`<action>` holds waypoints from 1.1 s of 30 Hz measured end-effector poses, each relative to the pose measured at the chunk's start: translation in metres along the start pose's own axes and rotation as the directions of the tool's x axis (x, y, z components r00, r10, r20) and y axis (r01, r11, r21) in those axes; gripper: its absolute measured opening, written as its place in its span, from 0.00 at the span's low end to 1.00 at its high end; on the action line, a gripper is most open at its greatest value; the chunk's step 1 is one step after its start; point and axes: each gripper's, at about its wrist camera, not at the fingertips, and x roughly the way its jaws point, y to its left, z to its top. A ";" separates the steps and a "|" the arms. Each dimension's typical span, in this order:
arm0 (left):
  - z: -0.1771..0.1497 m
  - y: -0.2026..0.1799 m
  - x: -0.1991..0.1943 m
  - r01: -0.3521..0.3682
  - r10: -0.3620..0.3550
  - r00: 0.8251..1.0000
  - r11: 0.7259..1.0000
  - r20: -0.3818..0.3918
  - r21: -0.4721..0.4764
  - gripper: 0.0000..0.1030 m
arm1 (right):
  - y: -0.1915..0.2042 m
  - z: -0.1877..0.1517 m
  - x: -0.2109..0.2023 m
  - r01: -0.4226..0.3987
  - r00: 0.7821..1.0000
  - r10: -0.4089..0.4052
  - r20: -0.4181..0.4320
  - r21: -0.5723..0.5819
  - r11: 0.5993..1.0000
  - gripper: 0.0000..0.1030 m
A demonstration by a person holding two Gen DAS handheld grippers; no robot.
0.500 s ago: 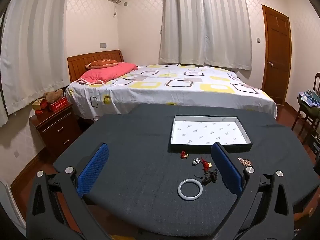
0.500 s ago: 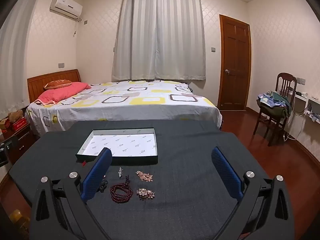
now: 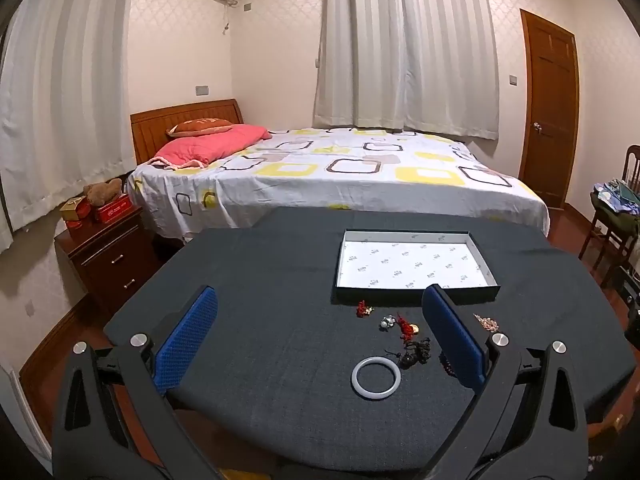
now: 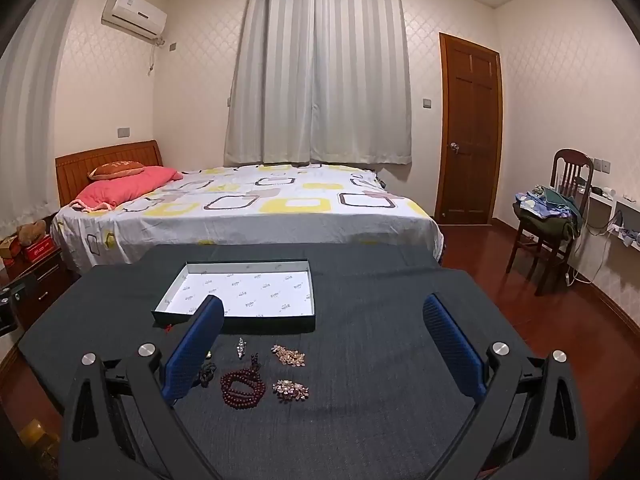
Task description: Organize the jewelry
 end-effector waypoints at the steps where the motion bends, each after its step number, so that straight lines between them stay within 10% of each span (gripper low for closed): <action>1: 0.000 -0.002 -0.002 0.000 0.000 1.000 1.000 0.001 0.003 0.97 | 0.000 0.000 0.000 -0.001 1.000 0.001 -0.002 0.000 1.000 0.95; 33: -0.002 -0.007 -0.011 0.017 -0.016 1.000 1.000 -0.006 0.010 0.97 | 0.000 0.000 -0.001 -0.002 1.000 0.002 -0.008 -0.003 1.000 0.95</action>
